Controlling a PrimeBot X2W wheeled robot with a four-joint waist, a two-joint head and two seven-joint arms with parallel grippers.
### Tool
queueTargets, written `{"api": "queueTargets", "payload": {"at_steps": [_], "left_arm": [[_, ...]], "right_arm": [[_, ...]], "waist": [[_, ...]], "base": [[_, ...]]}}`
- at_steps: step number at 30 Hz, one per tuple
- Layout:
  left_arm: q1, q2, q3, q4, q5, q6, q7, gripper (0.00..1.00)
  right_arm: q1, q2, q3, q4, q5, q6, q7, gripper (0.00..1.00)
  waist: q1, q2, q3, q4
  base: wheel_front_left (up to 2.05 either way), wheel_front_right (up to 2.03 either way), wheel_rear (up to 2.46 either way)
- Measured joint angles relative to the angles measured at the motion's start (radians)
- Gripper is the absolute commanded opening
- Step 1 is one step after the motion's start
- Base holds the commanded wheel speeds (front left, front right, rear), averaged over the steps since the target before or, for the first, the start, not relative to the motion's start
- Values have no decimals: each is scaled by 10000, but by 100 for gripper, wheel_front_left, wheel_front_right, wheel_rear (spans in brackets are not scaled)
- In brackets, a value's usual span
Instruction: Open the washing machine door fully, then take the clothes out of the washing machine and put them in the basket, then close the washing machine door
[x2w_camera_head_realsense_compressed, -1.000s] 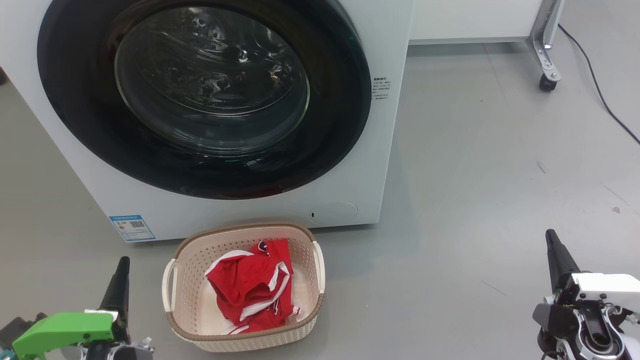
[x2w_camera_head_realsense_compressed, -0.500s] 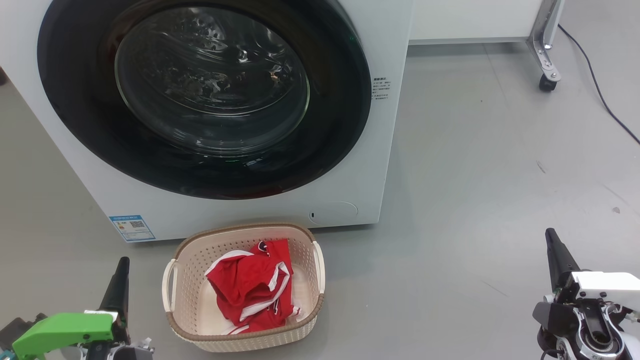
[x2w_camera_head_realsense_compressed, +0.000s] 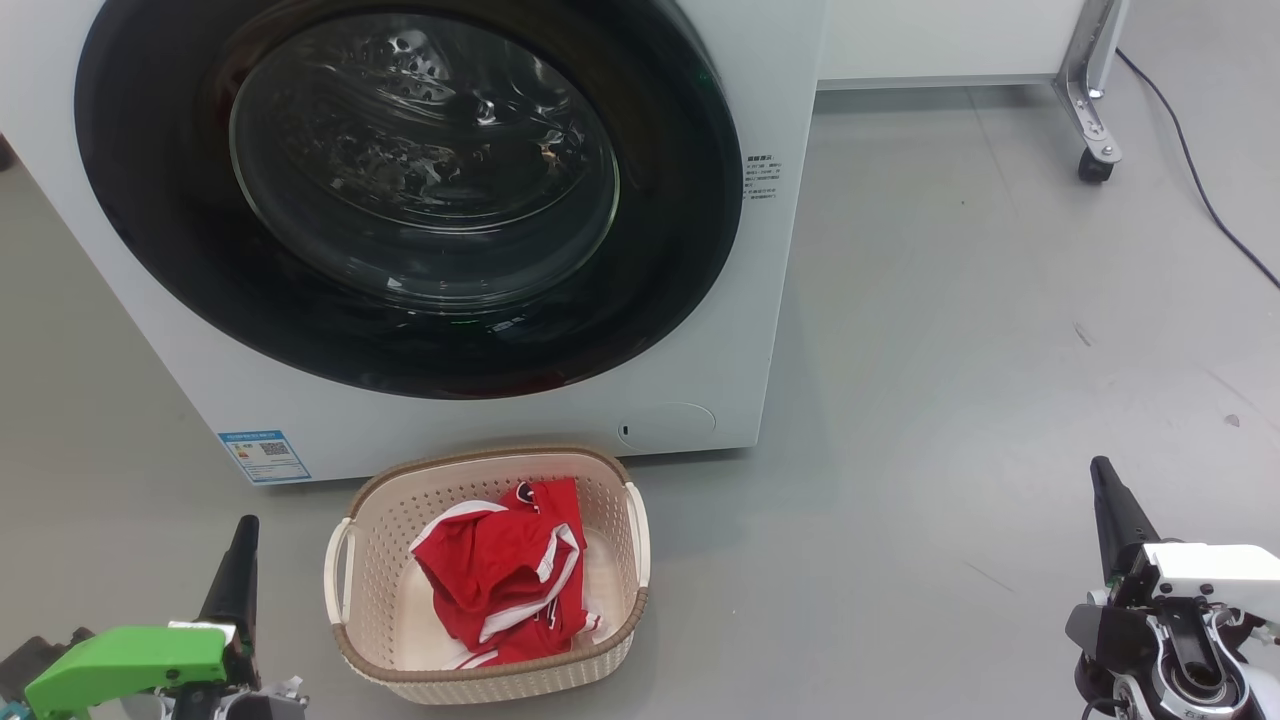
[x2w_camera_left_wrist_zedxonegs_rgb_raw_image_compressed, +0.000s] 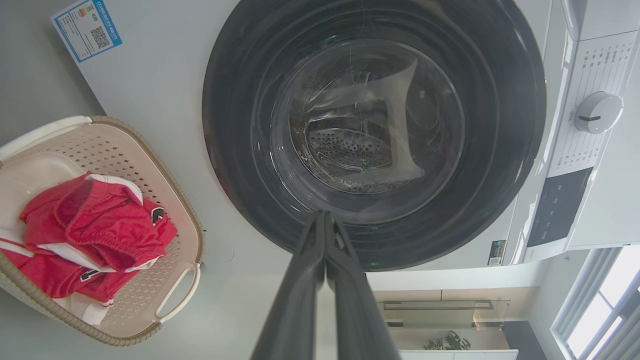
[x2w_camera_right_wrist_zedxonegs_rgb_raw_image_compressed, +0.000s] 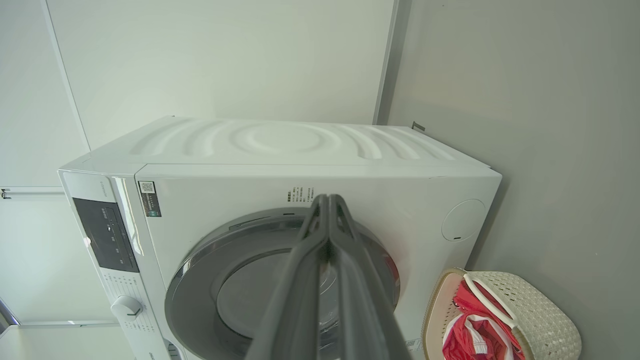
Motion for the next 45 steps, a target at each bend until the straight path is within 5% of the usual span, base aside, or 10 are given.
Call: {"api": "queueTargets", "payload": {"at_steps": [45], "left_arm": [[-46, -2, 36, 58, 0, -6, 75, 0]], "right_arm": [[-12, 10, -52, 86, 0, 31, 36, 0]], "waist": [[0, 0, -4, -1]], "base": [[0, 0, 0]]}}
